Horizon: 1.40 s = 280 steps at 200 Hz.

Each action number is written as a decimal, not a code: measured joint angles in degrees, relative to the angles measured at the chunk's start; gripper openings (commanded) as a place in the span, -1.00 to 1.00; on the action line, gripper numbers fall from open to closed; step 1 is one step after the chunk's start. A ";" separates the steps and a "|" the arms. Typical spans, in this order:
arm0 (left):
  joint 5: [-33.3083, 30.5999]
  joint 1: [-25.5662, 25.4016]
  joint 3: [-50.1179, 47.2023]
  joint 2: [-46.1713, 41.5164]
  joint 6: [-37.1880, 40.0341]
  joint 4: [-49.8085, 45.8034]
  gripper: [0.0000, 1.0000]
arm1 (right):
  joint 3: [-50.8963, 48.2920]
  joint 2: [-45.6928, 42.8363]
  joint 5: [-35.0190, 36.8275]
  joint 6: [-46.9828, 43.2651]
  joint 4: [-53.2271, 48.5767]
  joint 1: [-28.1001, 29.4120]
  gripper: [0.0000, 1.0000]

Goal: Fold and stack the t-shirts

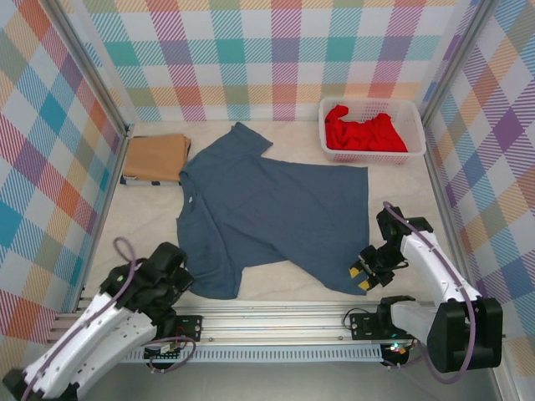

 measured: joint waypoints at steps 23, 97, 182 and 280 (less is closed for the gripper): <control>-4.04 0.00 0.11 -4.83 -9.05 -0.35 -0.42 | 0.00 0.02 0.37 -0.02 0.63 0.00 -0.36; 2.21 0.02 0.96 27.43 -5.90 5.33 -0.35 | 0.02 3.48 1.14 -0.63 2.82 0.00 -0.13; 4.90 0.57 1.14 39.43 5.27 18.75 -0.26 | 0.31 9.40 4.02 -0.09 3.04 -0.02 -0.03; 4.68 1.20 1.77 44.19 12.55 24.65 -1.00 | 0.33 23.52 4.11 1.27 12.94 -0.02 -0.40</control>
